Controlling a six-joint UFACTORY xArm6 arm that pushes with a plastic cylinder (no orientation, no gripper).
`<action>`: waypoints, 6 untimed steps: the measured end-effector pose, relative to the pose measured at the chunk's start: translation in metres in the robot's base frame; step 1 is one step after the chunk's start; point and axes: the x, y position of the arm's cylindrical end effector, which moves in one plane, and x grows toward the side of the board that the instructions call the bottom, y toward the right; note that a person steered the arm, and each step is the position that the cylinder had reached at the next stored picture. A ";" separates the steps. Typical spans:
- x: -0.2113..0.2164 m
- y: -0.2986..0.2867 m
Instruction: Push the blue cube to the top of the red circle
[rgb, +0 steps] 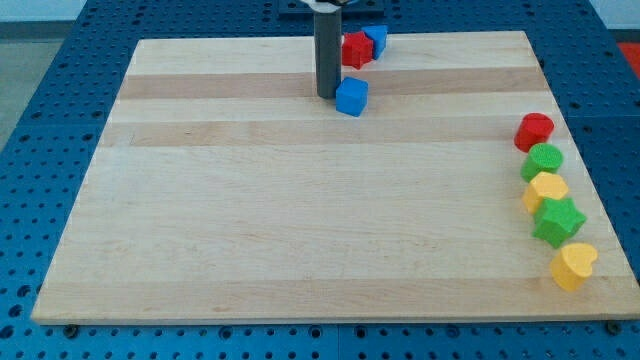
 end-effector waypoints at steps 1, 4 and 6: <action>0.022 0.000; 0.007 0.006; 0.015 0.035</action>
